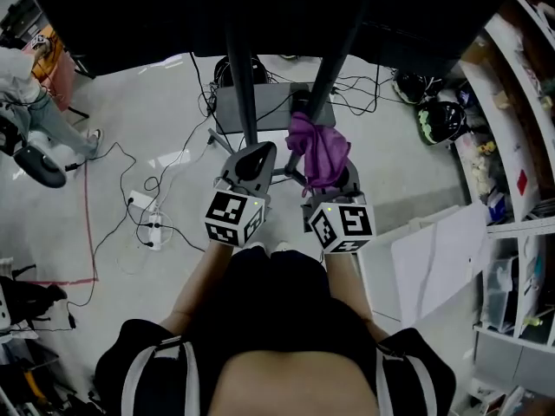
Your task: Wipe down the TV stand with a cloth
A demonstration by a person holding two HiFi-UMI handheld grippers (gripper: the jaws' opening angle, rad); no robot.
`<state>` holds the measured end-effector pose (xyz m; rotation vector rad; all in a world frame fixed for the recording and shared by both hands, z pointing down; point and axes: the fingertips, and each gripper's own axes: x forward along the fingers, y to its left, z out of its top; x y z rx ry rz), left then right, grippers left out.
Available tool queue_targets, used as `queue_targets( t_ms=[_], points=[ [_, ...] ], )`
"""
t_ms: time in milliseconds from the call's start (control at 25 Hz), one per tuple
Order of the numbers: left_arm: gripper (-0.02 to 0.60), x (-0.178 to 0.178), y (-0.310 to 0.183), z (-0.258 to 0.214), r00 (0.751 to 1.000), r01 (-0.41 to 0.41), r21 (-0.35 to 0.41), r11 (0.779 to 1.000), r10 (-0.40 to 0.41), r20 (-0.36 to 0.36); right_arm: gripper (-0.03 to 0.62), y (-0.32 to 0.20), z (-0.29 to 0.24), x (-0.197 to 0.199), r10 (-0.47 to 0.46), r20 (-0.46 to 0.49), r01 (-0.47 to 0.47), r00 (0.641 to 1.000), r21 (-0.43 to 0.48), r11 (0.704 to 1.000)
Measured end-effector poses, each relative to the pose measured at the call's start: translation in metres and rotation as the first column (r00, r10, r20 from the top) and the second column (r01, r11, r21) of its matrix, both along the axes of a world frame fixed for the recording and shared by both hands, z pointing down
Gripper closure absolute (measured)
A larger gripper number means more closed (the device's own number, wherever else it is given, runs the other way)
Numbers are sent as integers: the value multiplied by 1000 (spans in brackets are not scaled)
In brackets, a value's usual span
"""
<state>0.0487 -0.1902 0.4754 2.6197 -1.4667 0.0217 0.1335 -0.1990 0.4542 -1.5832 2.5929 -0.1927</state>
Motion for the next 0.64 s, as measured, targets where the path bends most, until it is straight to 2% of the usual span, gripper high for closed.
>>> queue_targets(
  t_ms=[200,400,640],
  points=[
    [575,-20,3,7,999,33,21,999,-33,30,530,6,4,-22,-64,-18,64,998,-11,998],
    [575,-36,9,9,999,35,26,999,-36,27,530,8,6,-29,-42,-36,42,998,-5,999],
    [575,-48,26,22,1000,21,-6,1000,-21,23,530,22,8,-40,-30,-25,30,999,1,1000]
  ],
)
